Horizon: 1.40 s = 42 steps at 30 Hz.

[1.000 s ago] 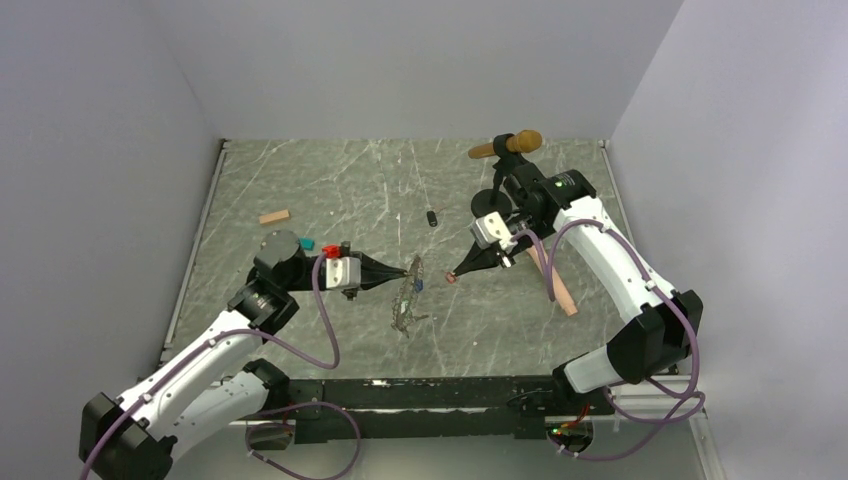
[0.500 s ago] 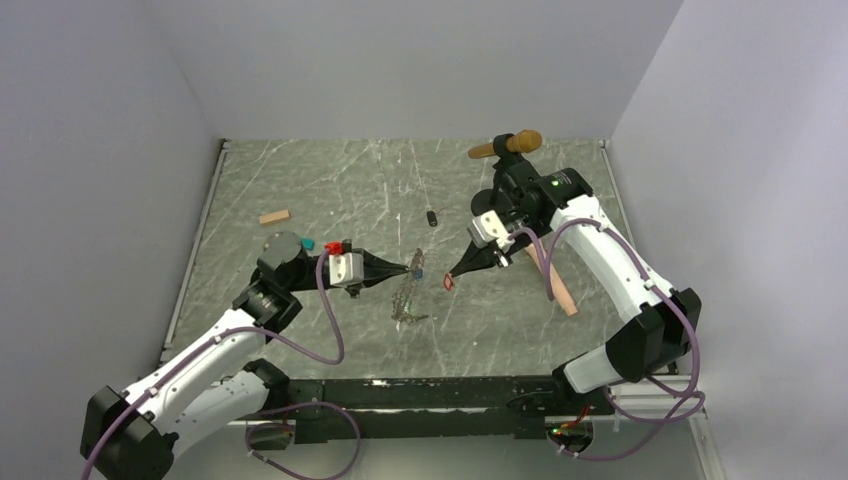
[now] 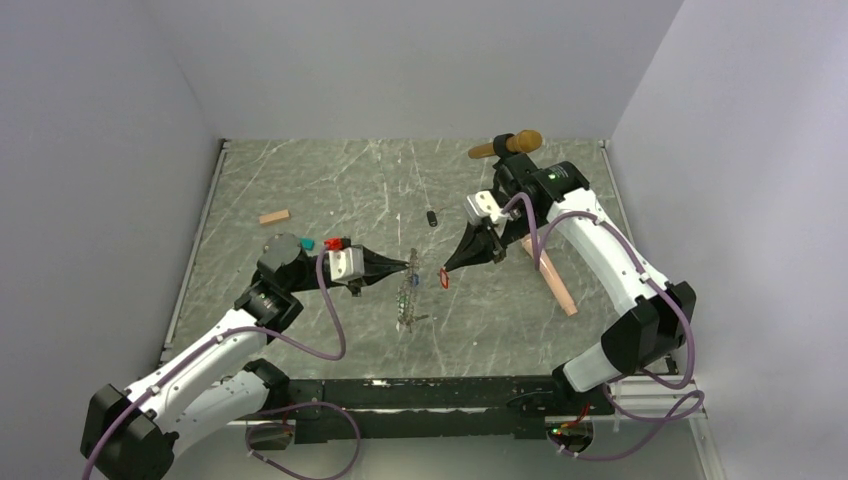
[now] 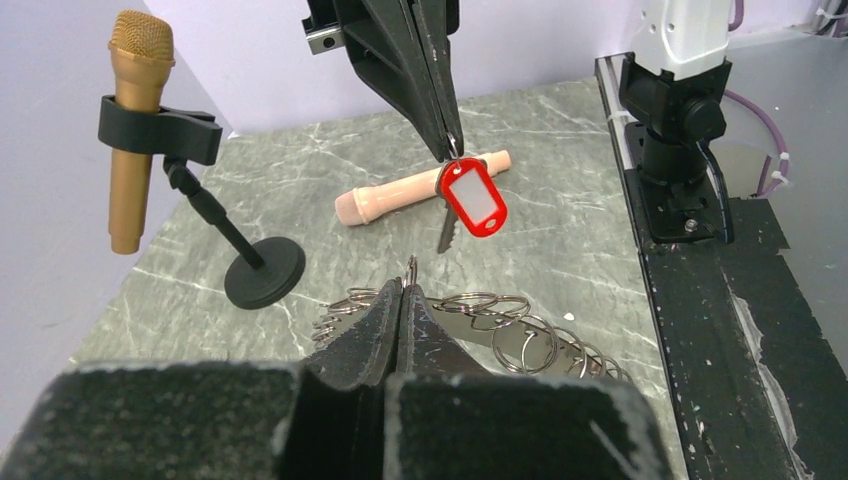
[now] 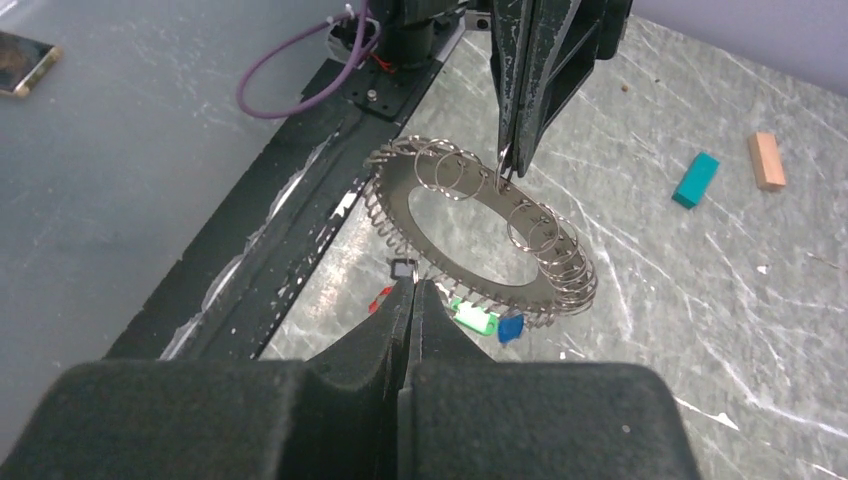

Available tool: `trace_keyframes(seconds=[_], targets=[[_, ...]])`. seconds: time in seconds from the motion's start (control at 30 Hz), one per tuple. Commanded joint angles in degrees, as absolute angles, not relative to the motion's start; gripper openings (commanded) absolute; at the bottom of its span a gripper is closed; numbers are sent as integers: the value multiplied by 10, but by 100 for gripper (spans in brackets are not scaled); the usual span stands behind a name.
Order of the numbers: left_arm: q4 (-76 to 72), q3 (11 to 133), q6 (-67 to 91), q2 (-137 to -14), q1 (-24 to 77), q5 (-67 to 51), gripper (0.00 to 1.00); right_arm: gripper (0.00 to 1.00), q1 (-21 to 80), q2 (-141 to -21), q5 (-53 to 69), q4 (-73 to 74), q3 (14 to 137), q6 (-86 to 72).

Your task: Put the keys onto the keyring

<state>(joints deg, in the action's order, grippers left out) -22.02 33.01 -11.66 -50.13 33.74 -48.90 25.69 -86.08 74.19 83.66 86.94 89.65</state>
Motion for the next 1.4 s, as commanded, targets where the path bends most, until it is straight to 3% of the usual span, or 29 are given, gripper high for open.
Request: trace_keyframes(seconds=[0.0, 0.37, 1.37], targets=[[-268, 333, -96, -497, 339, -468, 0, 0, 259, -862, 782, 793, 894, 815], [-299, 333, -5, -514, 339, -404, 0, 0, 277, -876, 688, 605, 920, 517], [-227, 375, 54, -543, 338, -373, 0, 0, 332, -899, 566, 549, 922, 475]])
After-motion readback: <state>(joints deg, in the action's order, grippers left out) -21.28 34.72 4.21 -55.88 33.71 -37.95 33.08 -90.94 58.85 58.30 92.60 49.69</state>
